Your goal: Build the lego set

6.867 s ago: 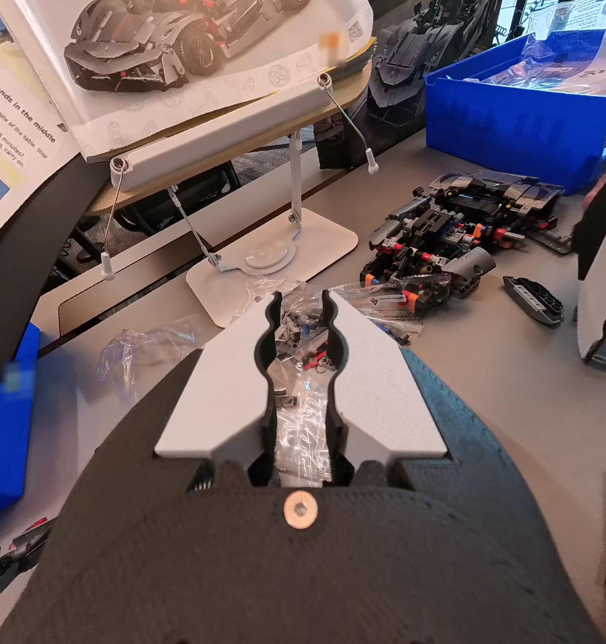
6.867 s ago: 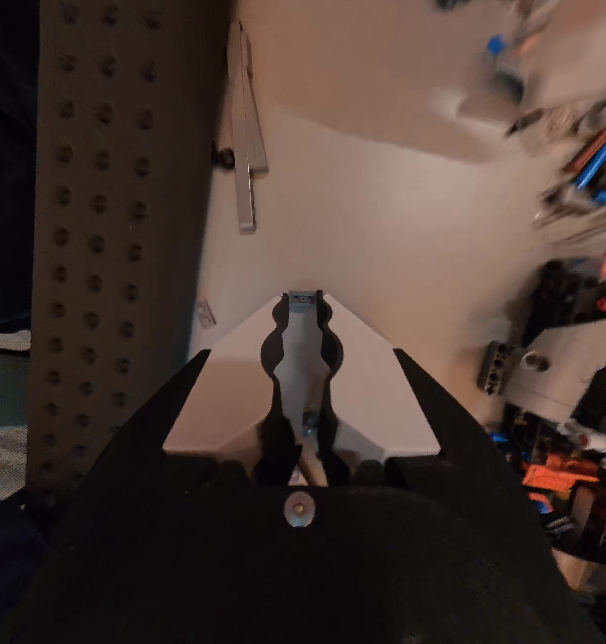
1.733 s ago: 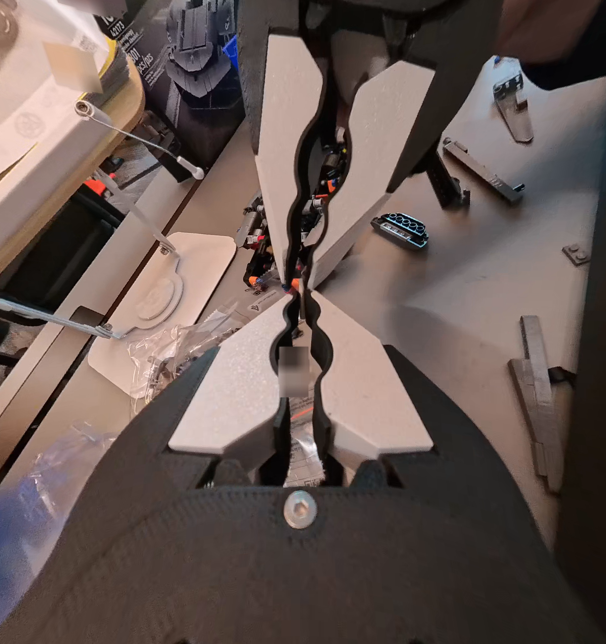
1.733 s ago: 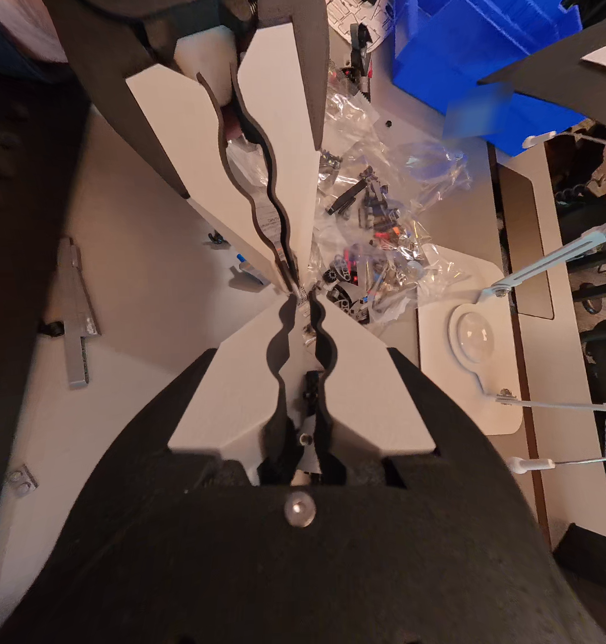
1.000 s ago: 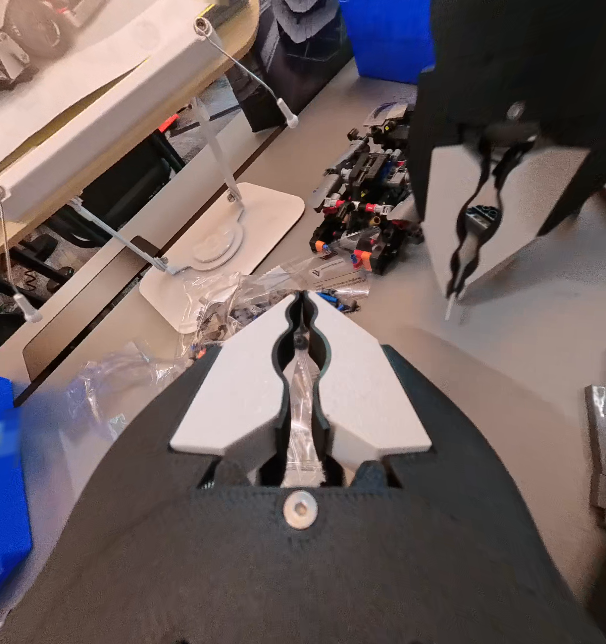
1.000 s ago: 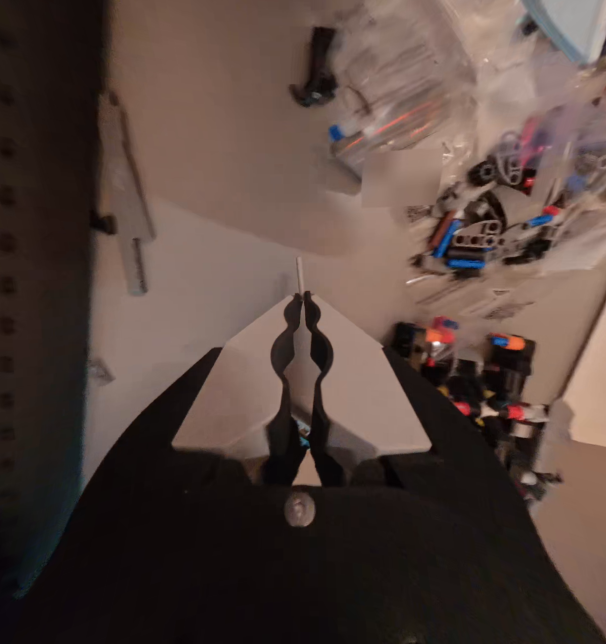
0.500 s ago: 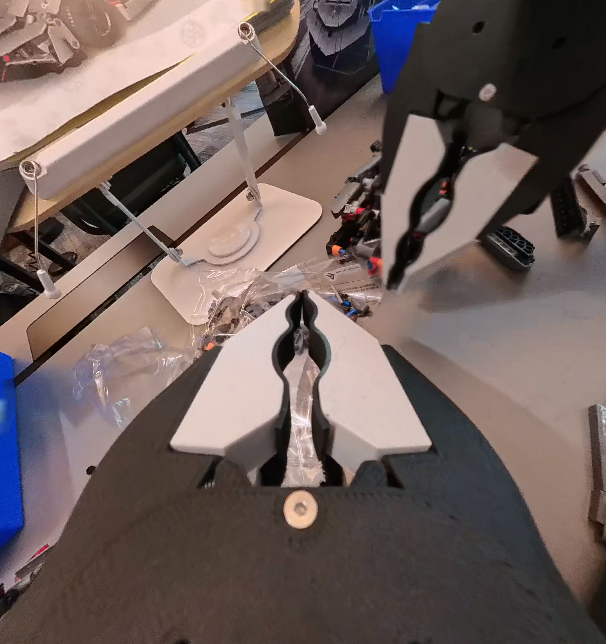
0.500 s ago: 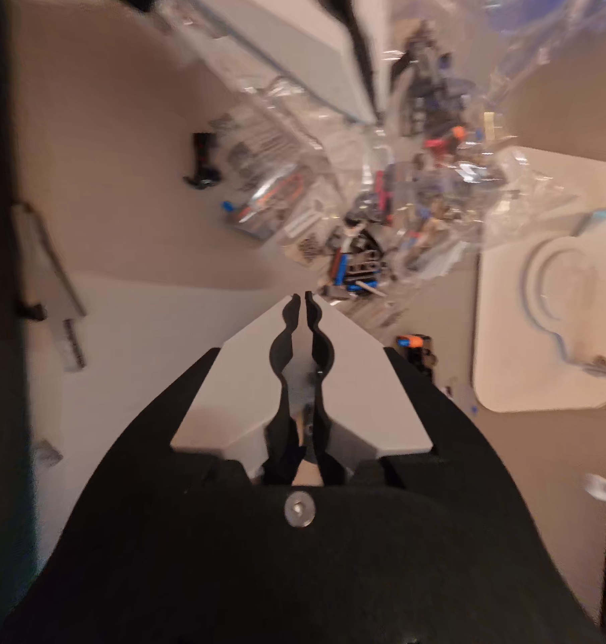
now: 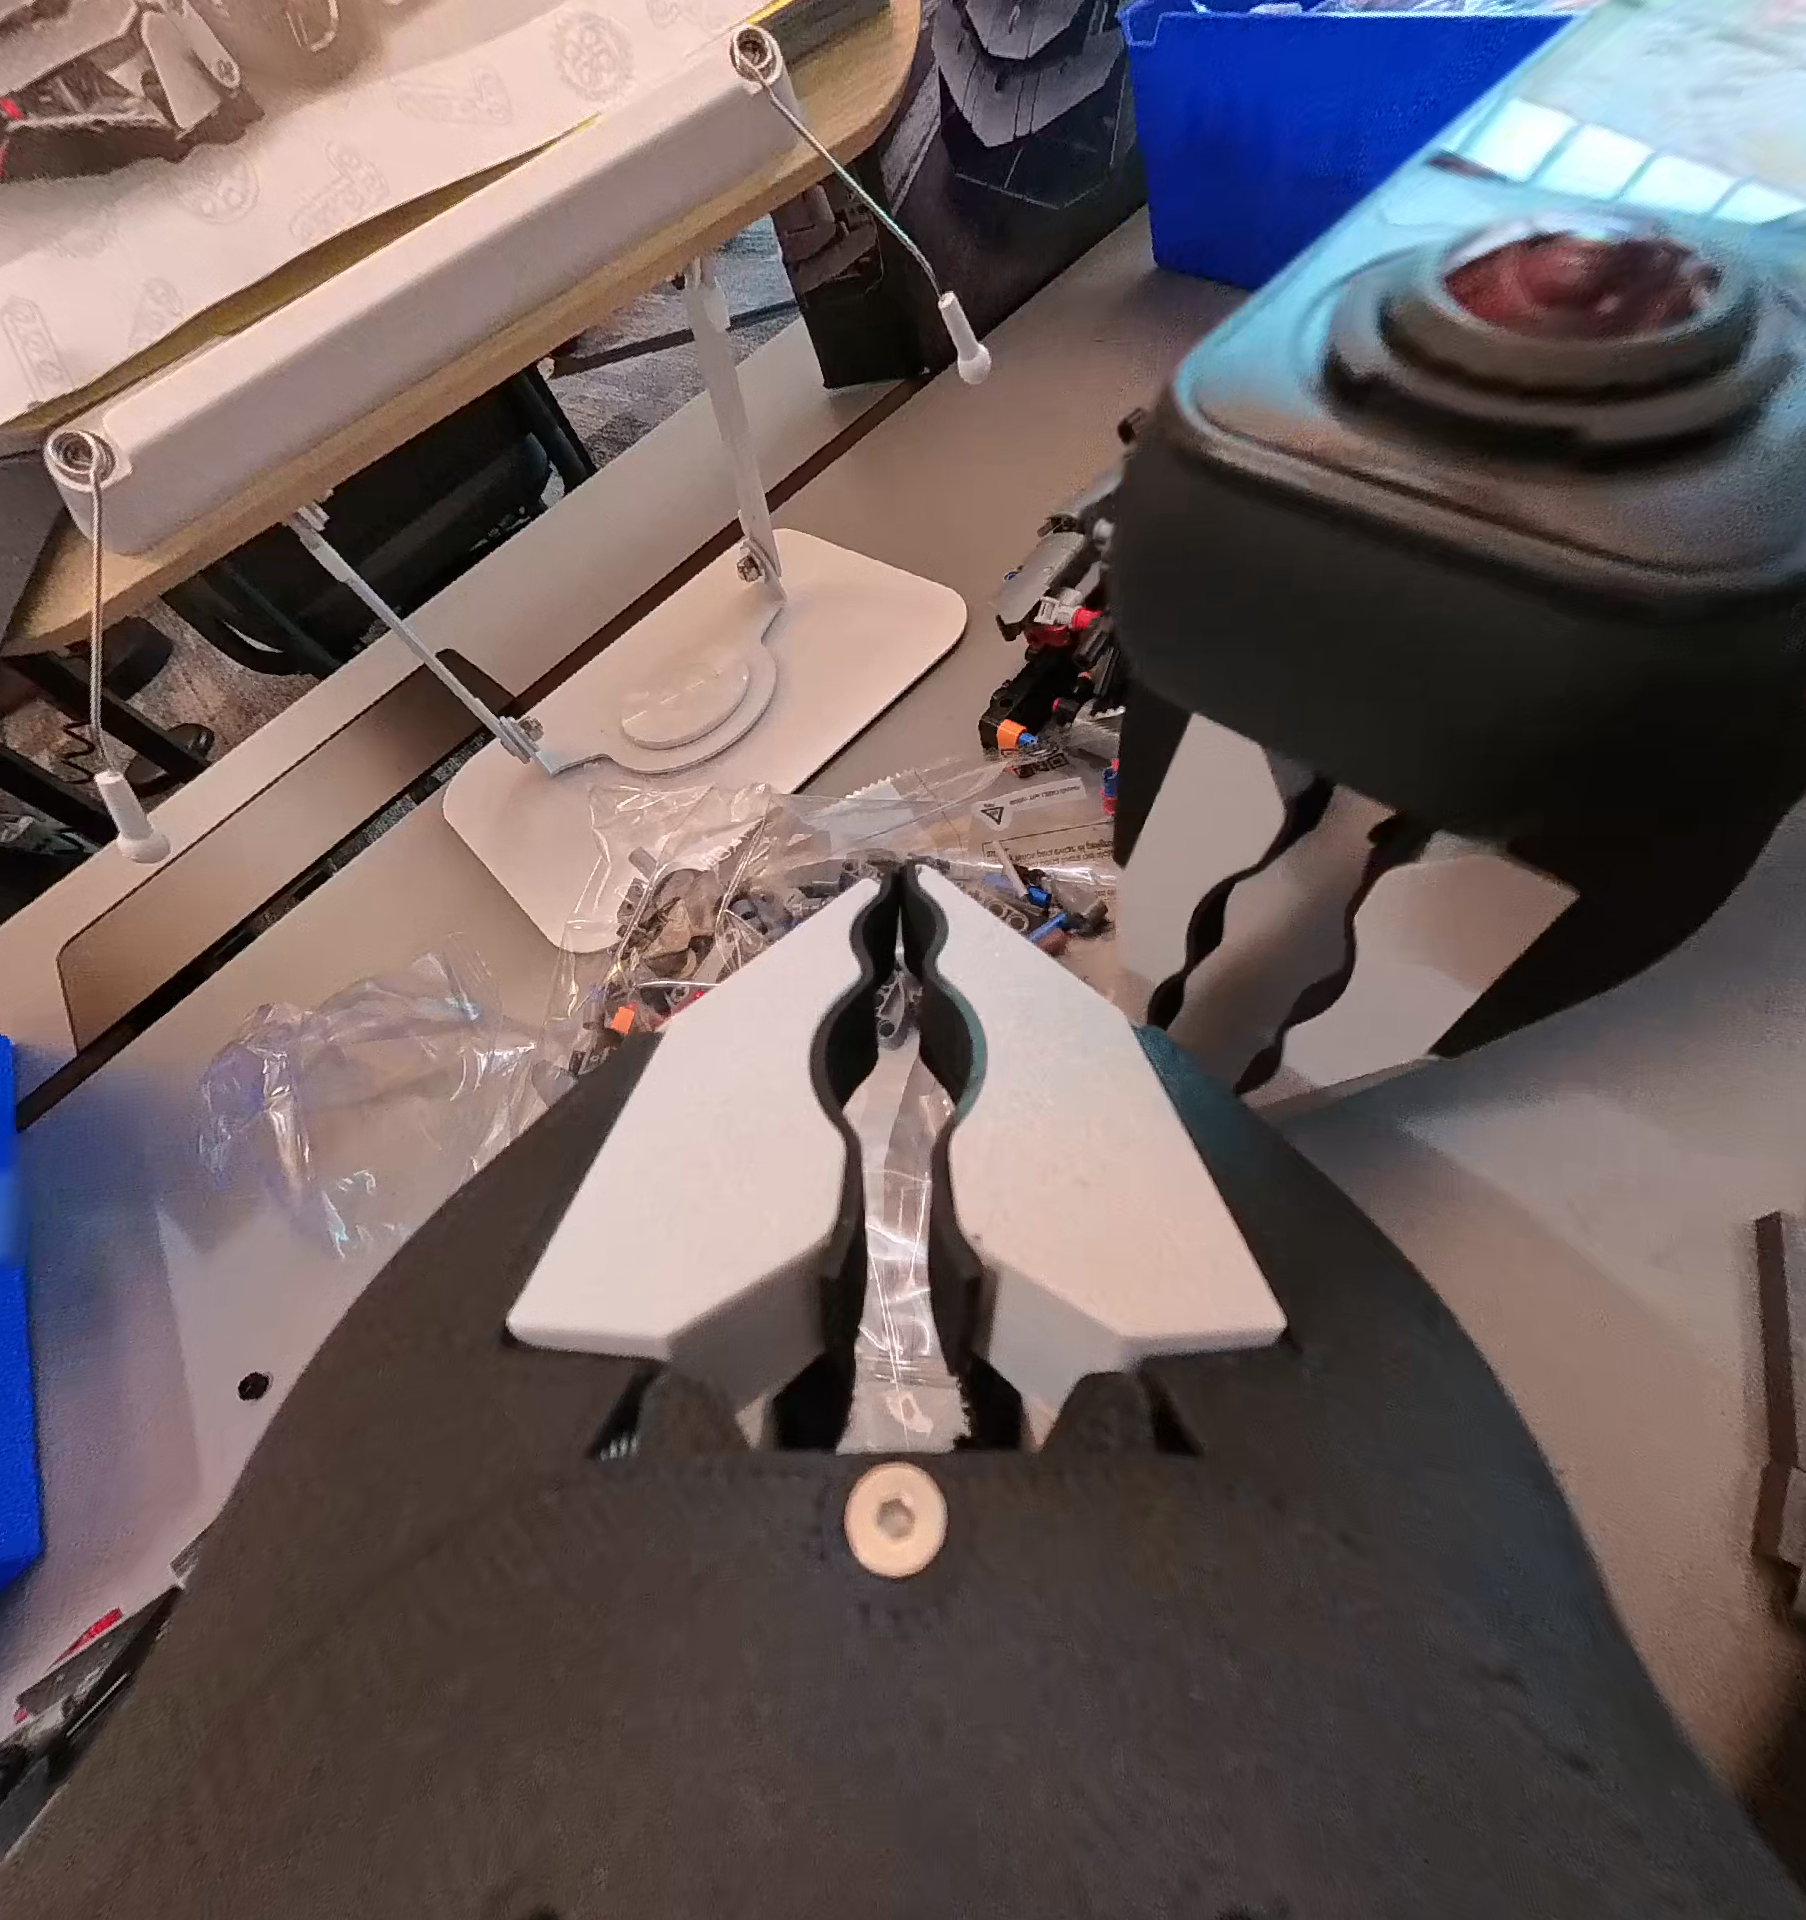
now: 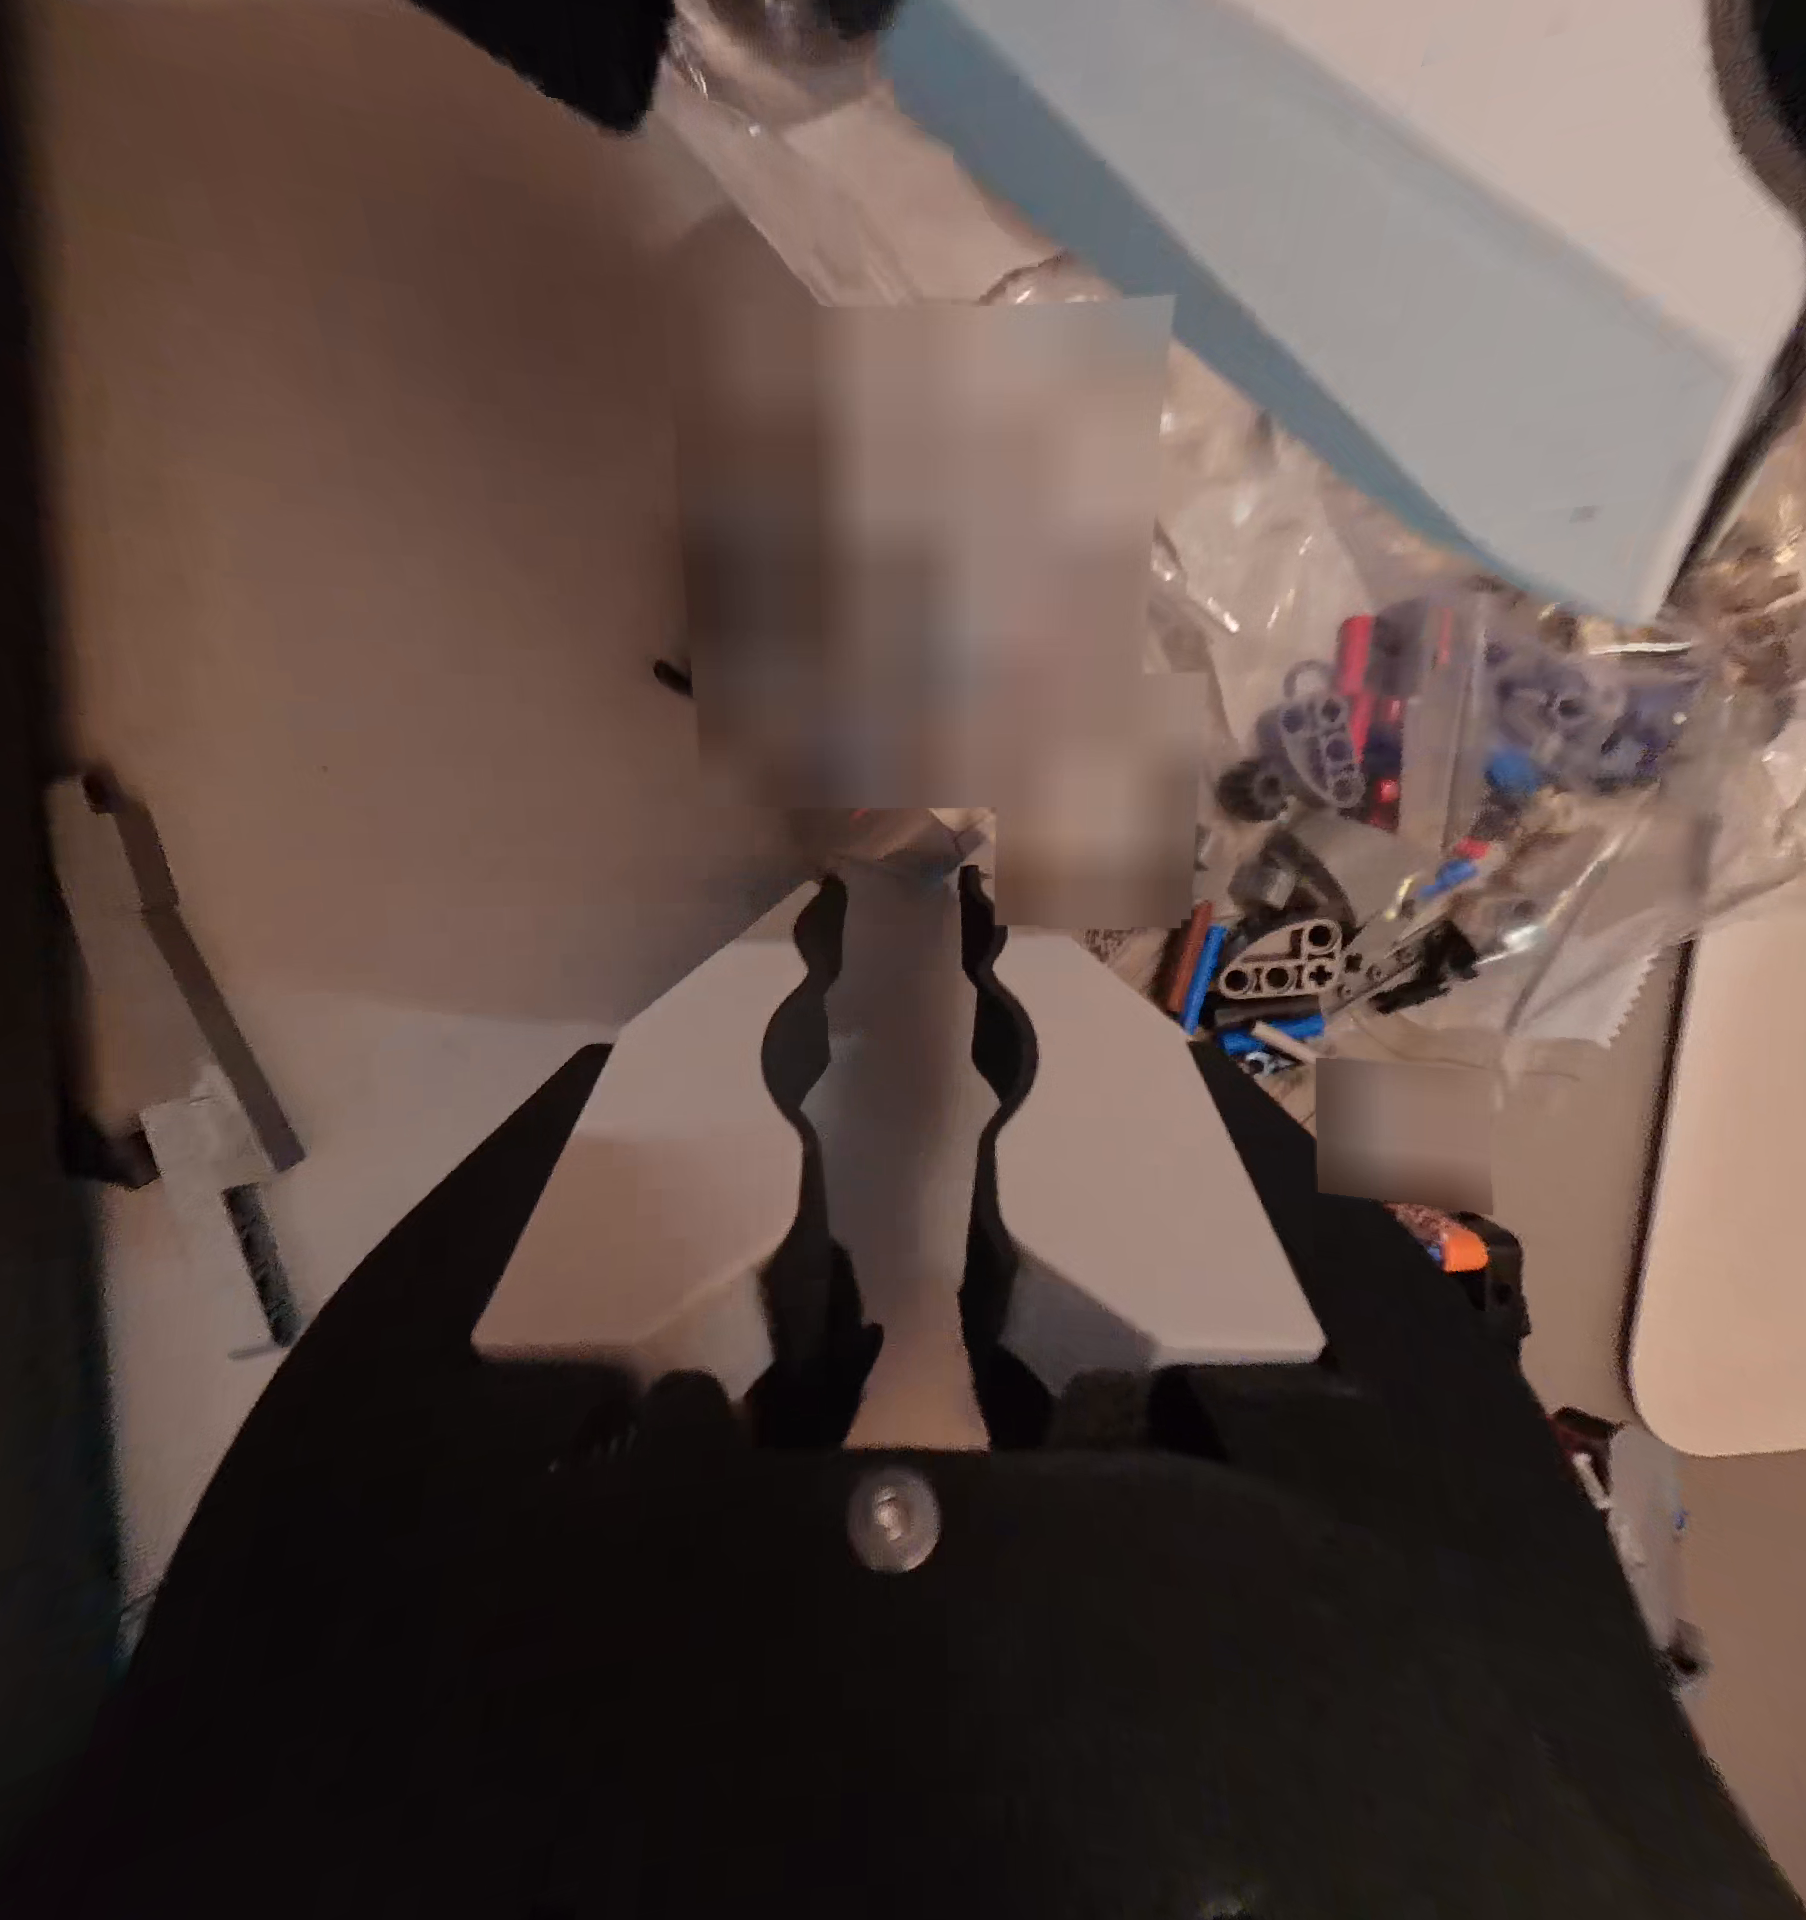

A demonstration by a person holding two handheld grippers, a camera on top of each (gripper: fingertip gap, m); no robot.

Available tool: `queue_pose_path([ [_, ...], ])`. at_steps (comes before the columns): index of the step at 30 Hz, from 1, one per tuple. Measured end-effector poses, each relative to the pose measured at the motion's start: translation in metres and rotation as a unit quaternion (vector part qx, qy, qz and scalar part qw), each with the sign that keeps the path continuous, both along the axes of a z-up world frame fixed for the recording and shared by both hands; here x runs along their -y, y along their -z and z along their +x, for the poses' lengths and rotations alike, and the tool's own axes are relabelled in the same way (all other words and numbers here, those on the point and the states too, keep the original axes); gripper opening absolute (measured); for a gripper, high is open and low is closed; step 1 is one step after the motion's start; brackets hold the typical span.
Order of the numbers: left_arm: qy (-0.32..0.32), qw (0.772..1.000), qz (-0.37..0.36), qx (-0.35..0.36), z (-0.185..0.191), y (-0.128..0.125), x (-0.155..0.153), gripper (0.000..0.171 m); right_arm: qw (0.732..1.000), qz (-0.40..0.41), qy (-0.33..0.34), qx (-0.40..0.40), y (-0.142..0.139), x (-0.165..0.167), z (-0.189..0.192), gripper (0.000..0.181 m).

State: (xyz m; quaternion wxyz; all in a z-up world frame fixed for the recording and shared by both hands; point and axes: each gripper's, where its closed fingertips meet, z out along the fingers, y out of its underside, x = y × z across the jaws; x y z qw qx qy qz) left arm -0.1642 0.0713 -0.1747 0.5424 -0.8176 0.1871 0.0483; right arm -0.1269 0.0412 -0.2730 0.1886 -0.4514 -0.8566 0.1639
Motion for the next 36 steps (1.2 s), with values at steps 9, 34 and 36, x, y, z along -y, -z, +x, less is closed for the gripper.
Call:
queue_pose_path([
  [9,0.000,1.000,-0.001,0.000,-0.001,0.001,0.000,0.000,0.996,0.069,-0.034,-0.047,-0.002,0.003,-0.009,0.001],
  [34,-0.002,1.000,-0.002,0.002,-0.003,0.001,0.000,0.000,0.984,0.101,-0.106,-0.103,-0.010,0.027,-0.015,0.018],
  [36,-0.001,1.000,-0.002,0.003,-0.003,0.001,0.000,0.000,0.982,0.111,-0.103,-0.111,-0.011,0.027,-0.019,0.020],
])
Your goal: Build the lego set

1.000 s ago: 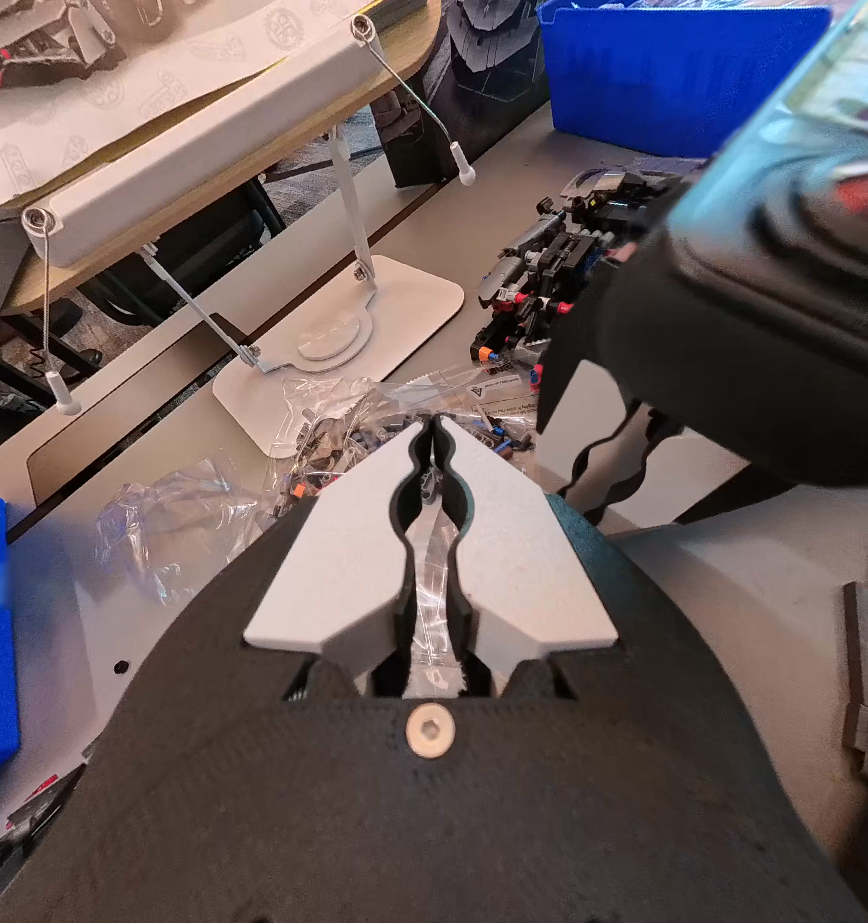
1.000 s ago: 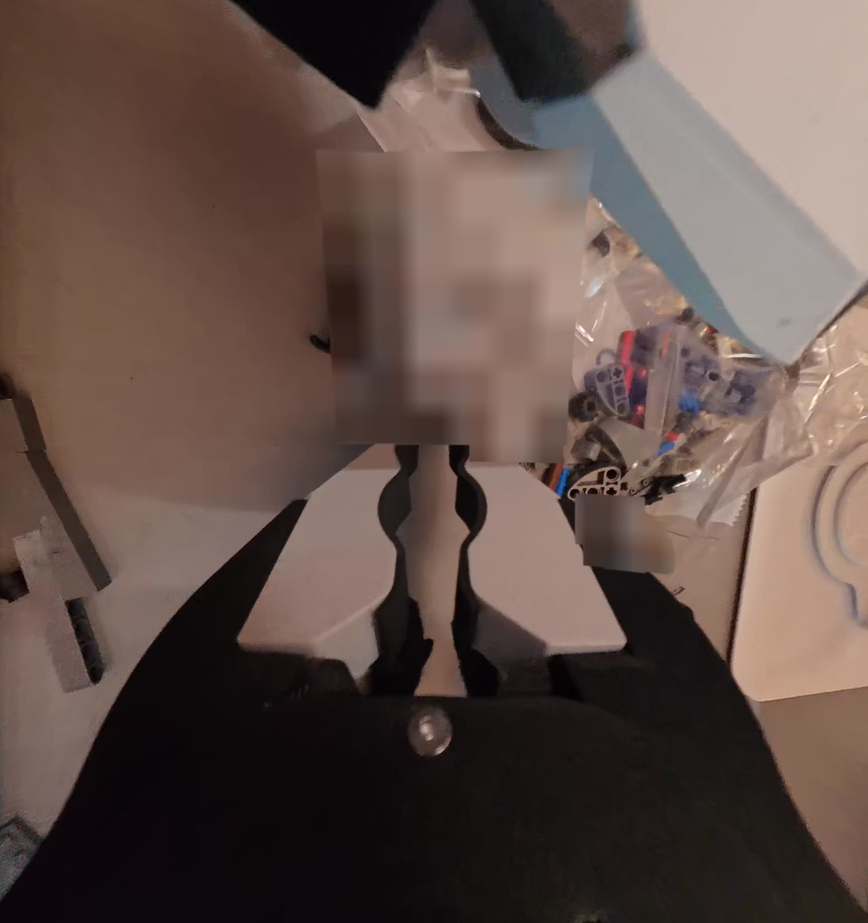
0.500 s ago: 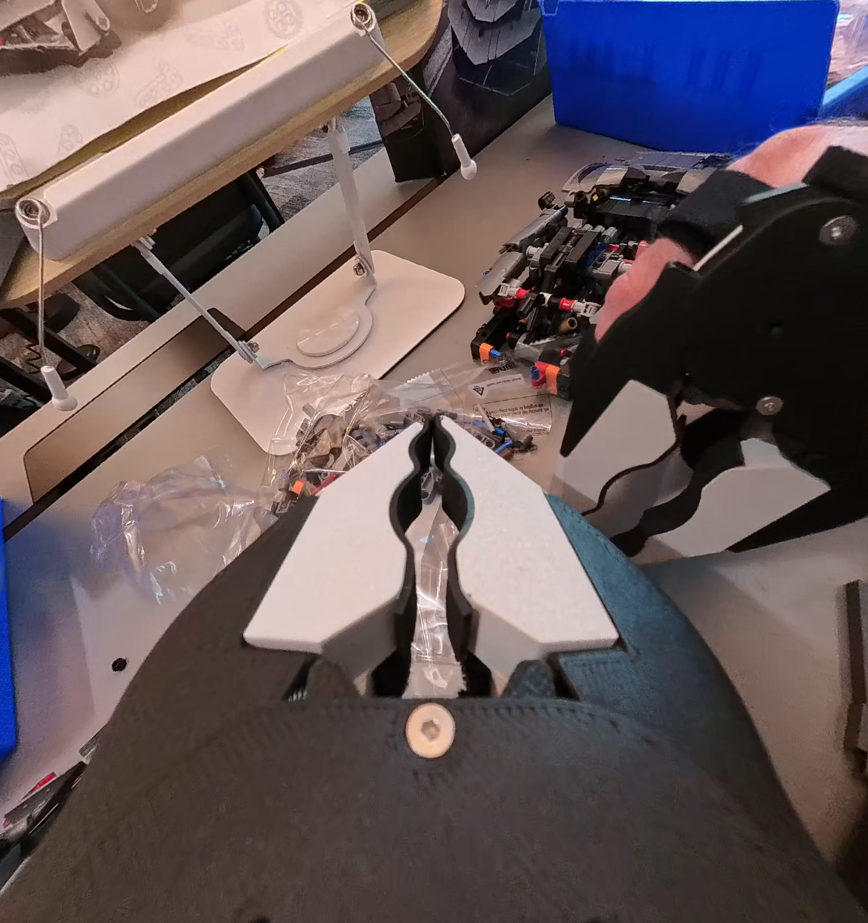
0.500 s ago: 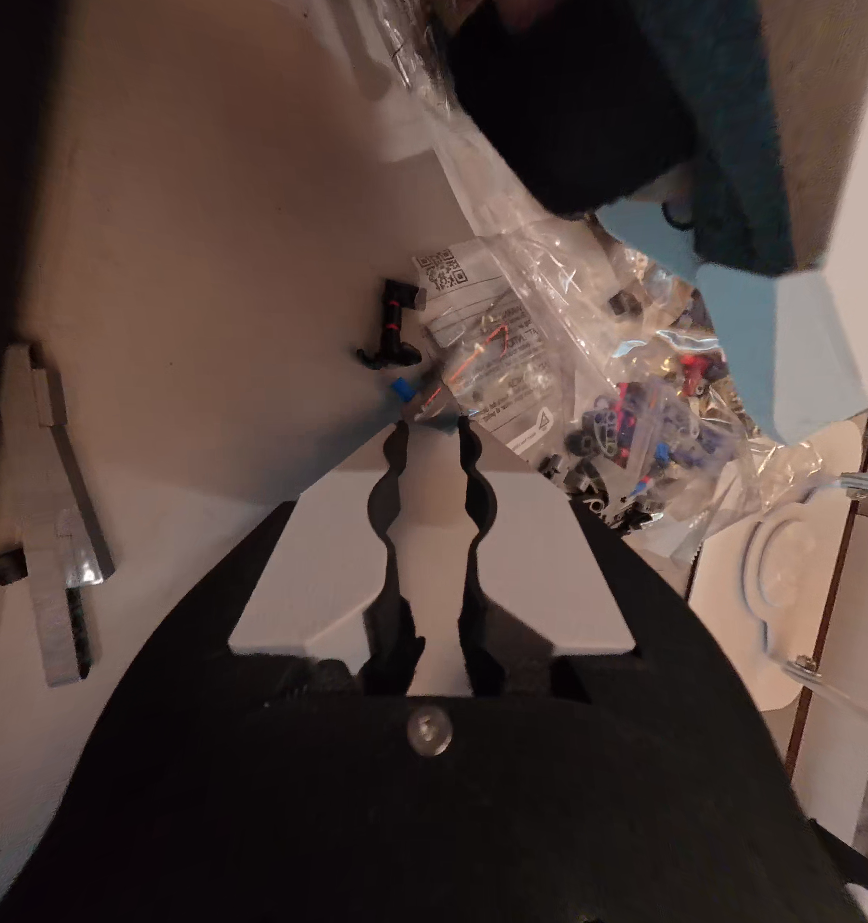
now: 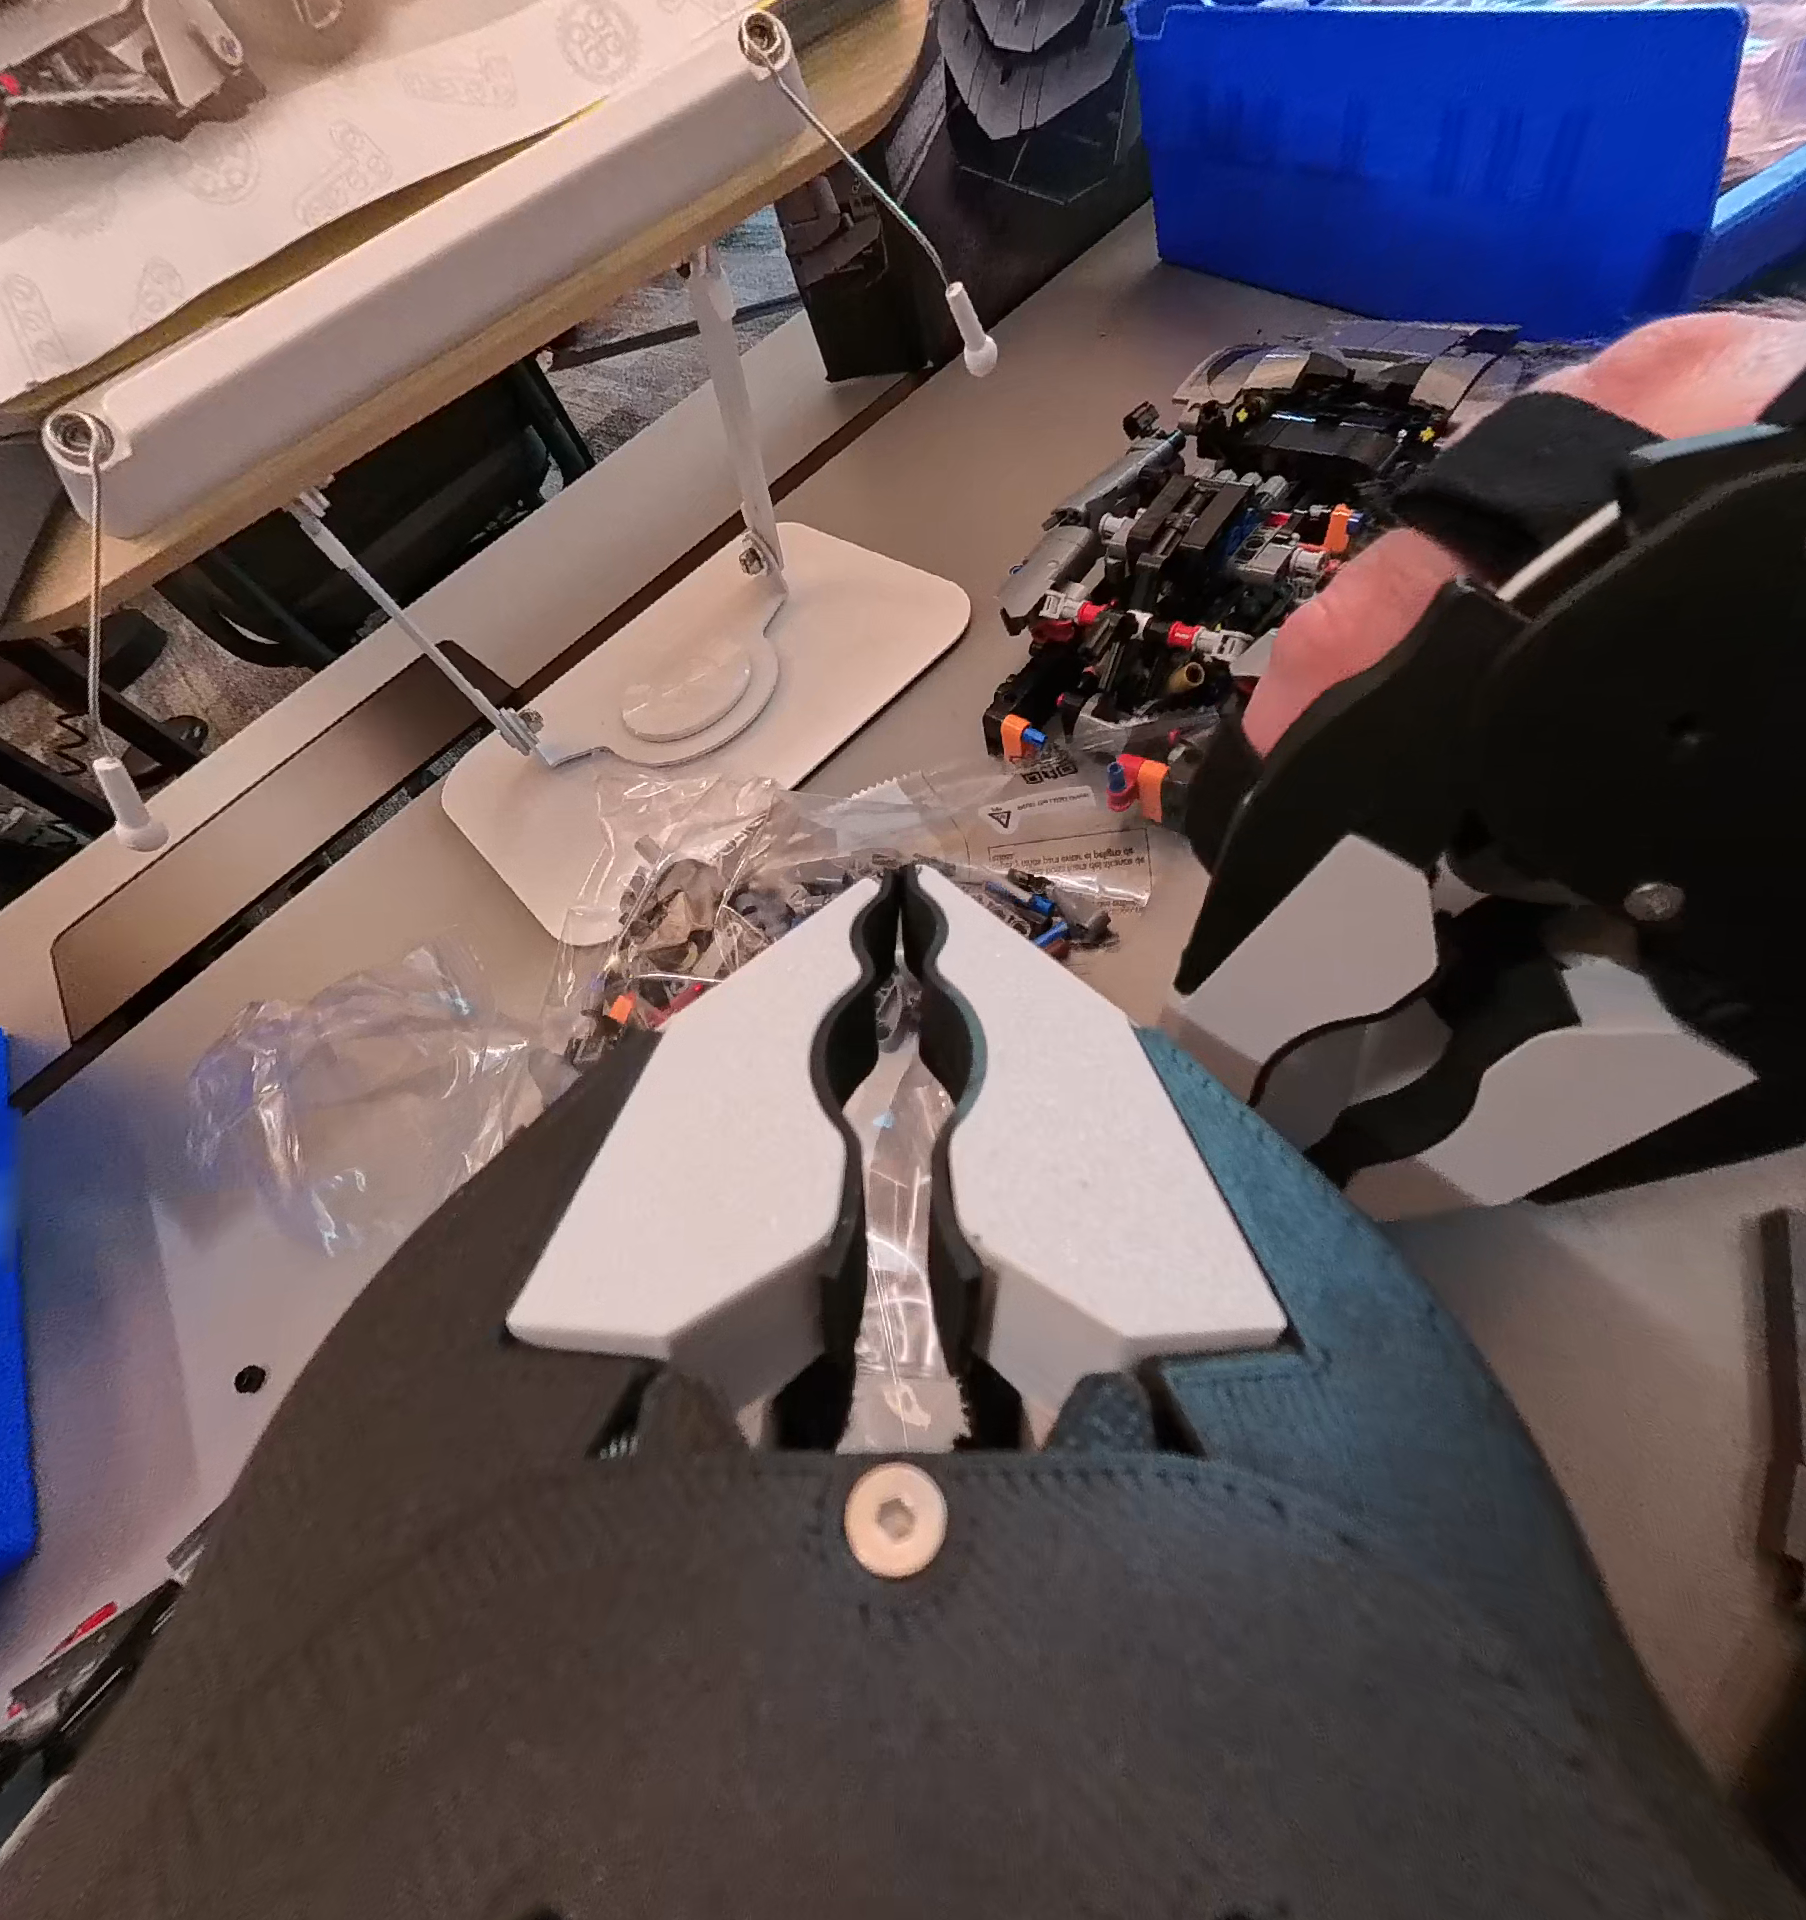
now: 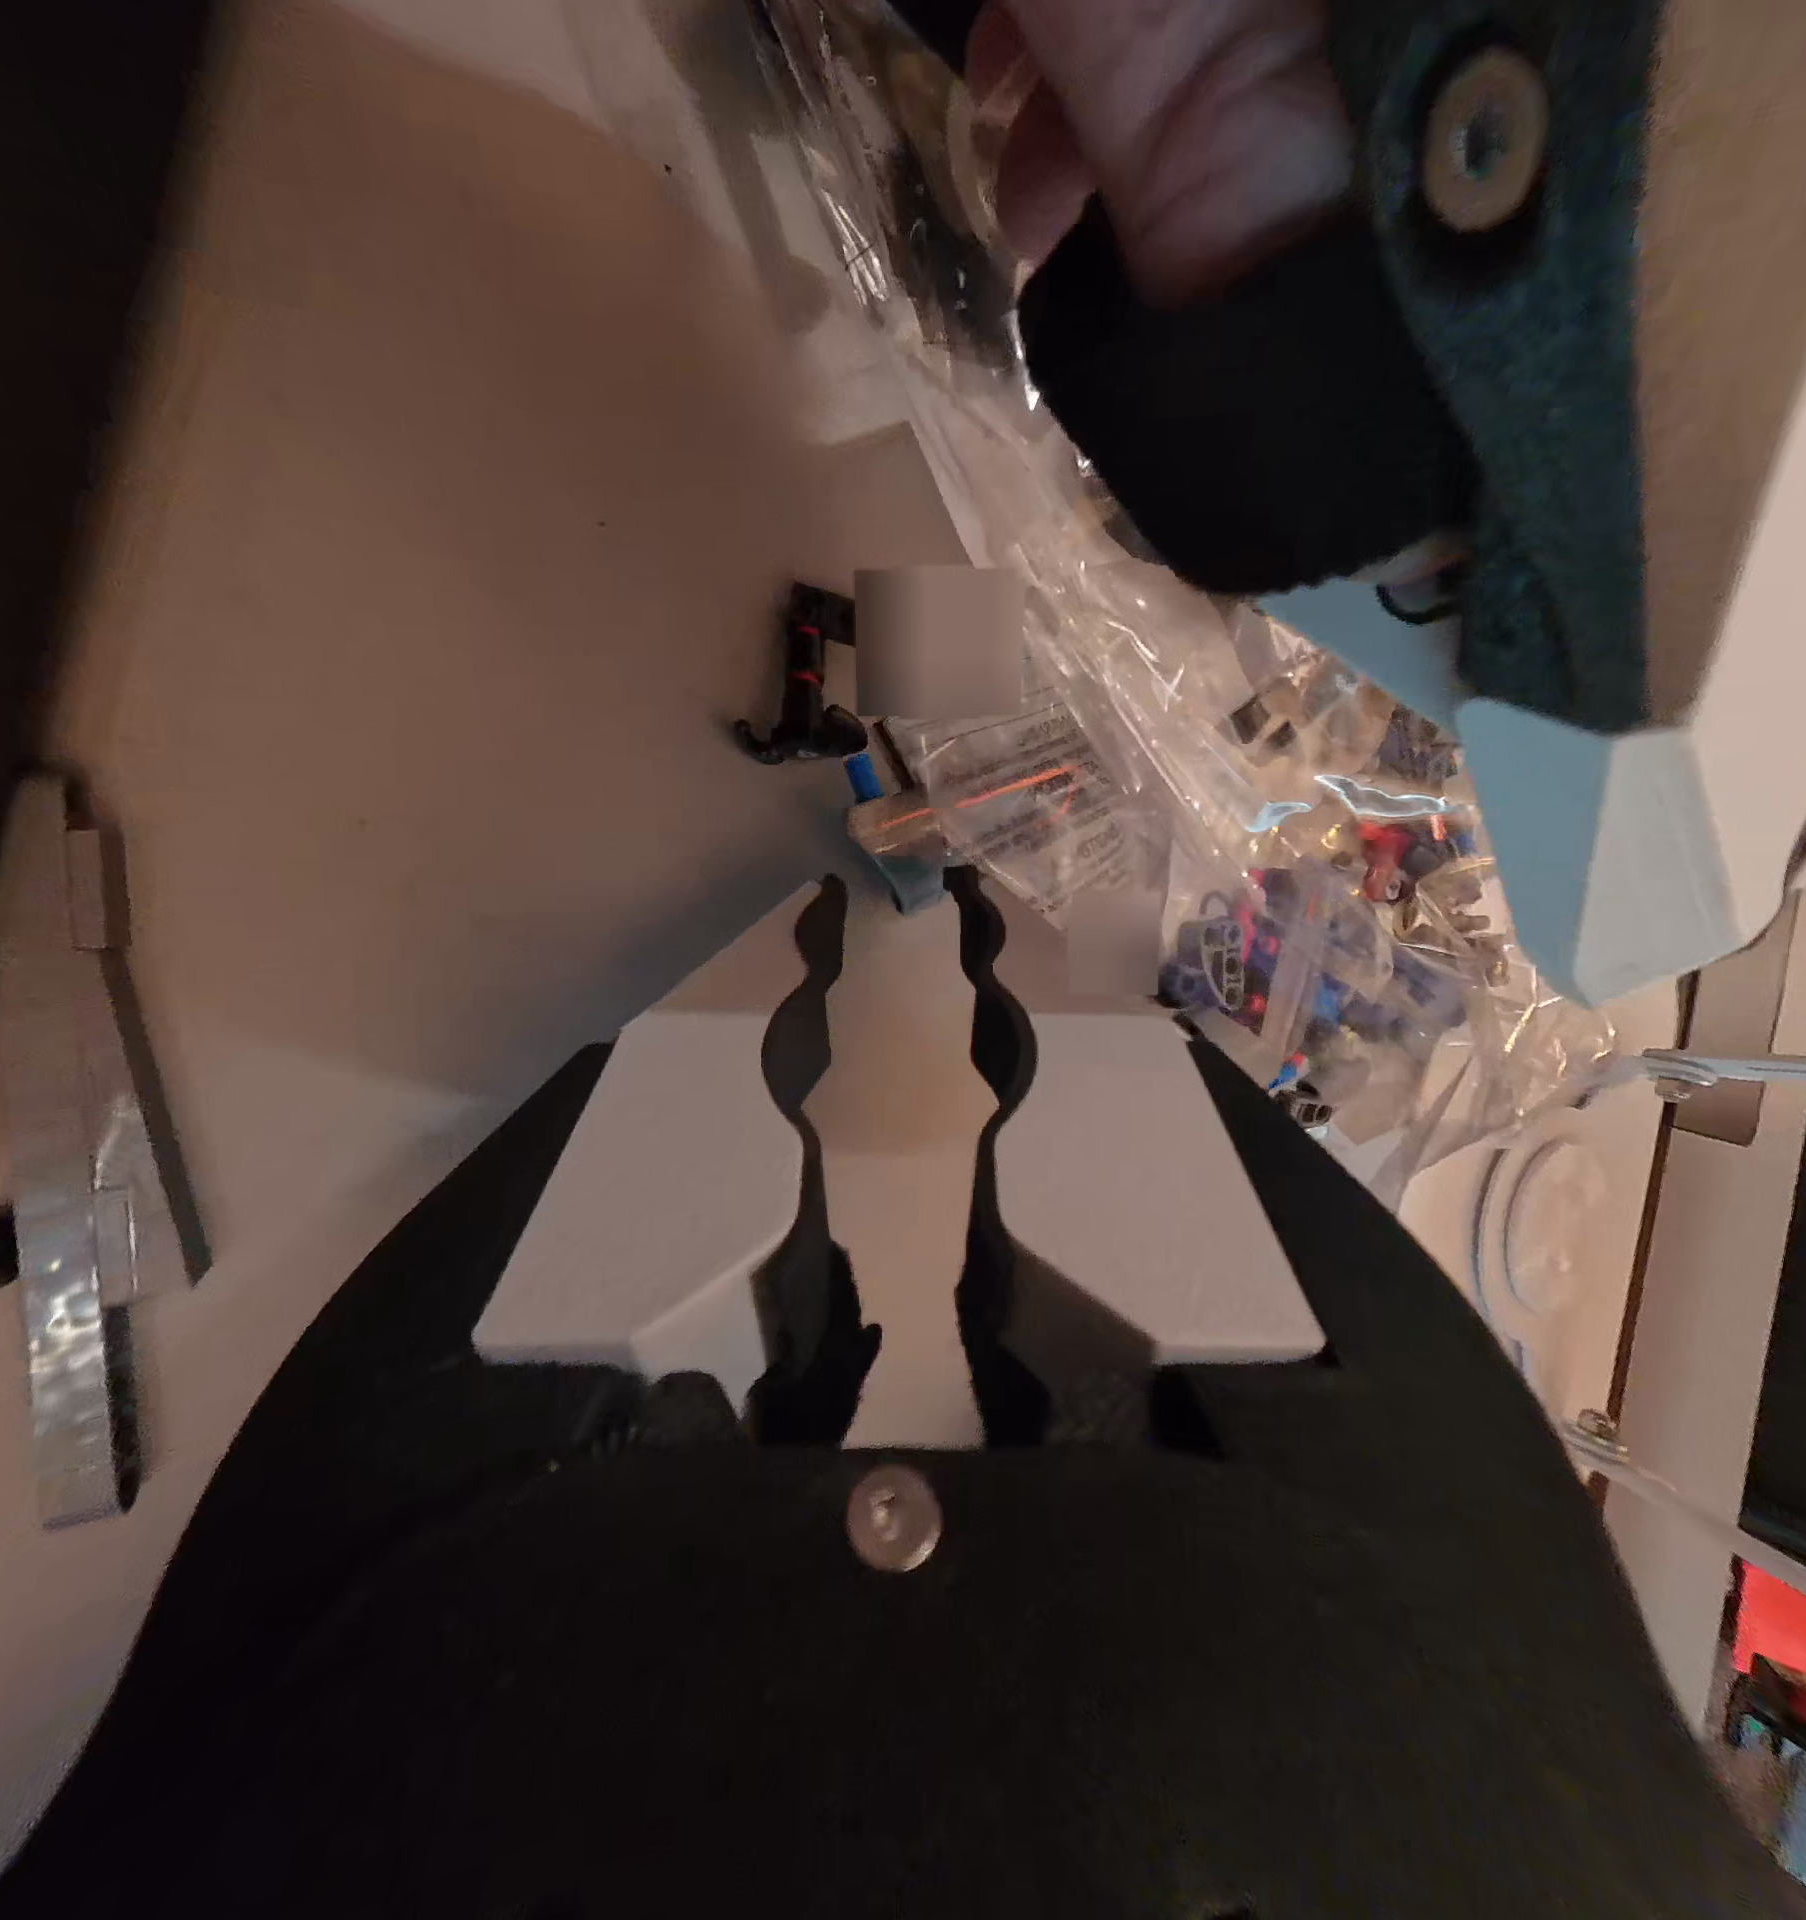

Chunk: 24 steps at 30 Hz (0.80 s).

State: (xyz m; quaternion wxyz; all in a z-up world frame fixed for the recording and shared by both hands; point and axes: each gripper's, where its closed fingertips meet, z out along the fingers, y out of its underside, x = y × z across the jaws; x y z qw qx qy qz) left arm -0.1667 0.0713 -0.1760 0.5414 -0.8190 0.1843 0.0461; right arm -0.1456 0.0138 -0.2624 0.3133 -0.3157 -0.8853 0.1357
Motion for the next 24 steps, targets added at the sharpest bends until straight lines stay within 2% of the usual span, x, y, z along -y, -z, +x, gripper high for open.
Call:
queue_pose_path([
  [3,0.000,1.000,0.001,0.001,0.000,0.000,0.000,0.000,1.000,0.012,0.008,-0.013,0.000,-0.001,-0.006,0.018],
  [8,-0.001,1.000,0.002,0.001,-0.001,-0.001,0.000,0.000,0.999,0.026,0.010,-0.026,0.002,-0.003,-0.011,0.005],
  [11,-0.003,1.000,0.002,0.002,-0.002,-0.001,0.000,0.000,1.000,0.005,0.010,-0.015,-0.003,-0.004,-0.005,0.002],
  [16,0.003,1.000,0.007,0.012,-0.002,-0.003,0.002,0.000,0.998,-0.066,0.001,0.017,-0.018,-0.008,0.019,0.000],
  [20,0.064,0.996,0.021,0.056,0.018,-0.011,0.006,0.005,0.986,-0.164,-0.002,0.032,-0.037,-0.014,0.042,0.000],
  [24,0.148,0.984,0.011,0.095,0.047,-0.012,0.015,0.021,0.964,-0.263,0.002,0.025,-0.057,-0.026,0.062,0.000],
])
